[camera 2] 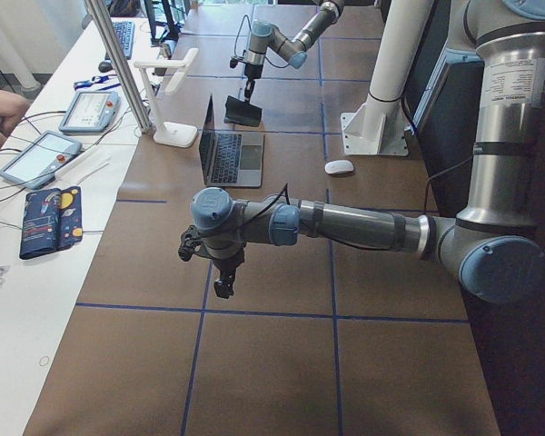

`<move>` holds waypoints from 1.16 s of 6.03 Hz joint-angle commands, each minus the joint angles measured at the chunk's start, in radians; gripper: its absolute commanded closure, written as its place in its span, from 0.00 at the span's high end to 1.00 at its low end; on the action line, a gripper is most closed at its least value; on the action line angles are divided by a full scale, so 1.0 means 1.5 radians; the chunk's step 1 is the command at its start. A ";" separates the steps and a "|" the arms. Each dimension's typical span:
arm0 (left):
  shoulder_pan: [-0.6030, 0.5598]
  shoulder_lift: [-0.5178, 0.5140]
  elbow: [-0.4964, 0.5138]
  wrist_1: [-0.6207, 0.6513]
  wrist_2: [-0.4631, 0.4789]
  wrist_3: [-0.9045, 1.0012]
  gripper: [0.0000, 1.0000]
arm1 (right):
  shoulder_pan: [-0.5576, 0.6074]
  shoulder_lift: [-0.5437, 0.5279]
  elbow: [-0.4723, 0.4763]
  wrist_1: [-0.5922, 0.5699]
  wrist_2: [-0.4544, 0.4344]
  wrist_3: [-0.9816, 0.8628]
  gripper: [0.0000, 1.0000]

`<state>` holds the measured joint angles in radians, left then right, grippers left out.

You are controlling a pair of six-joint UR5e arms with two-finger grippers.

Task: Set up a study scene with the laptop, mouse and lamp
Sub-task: 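Carry the mouse pad with the right gripper beside the laptop, then release the mouse pad and withdraw the right gripper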

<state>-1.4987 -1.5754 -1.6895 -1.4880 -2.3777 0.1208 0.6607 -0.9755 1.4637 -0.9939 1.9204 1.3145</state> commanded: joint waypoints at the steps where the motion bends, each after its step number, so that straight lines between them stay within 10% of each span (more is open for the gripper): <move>1: 0.000 0.000 -0.002 0.000 0.000 0.000 1.00 | 0.002 0.002 -0.002 -0.006 0.008 -0.012 0.99; 4: 0.001 -0.003 -0.039 -0.003 -0.026 -0.001 1.00 | 0.052 -0.015 0.008 -0.050 0.076 -0.081 1.00; 7: 0.114 -0.002 -0.173 -0.010 -0.020 -0.127 1.00 | 0.131 -0.058 0.112 -0.292 0.119 -0.327 1.00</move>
<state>-1.3980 -1.5777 -1.8756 -1.4980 -2.4131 0.0512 0.8077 -1.0299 1.5591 -1.2917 2.0729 0.9825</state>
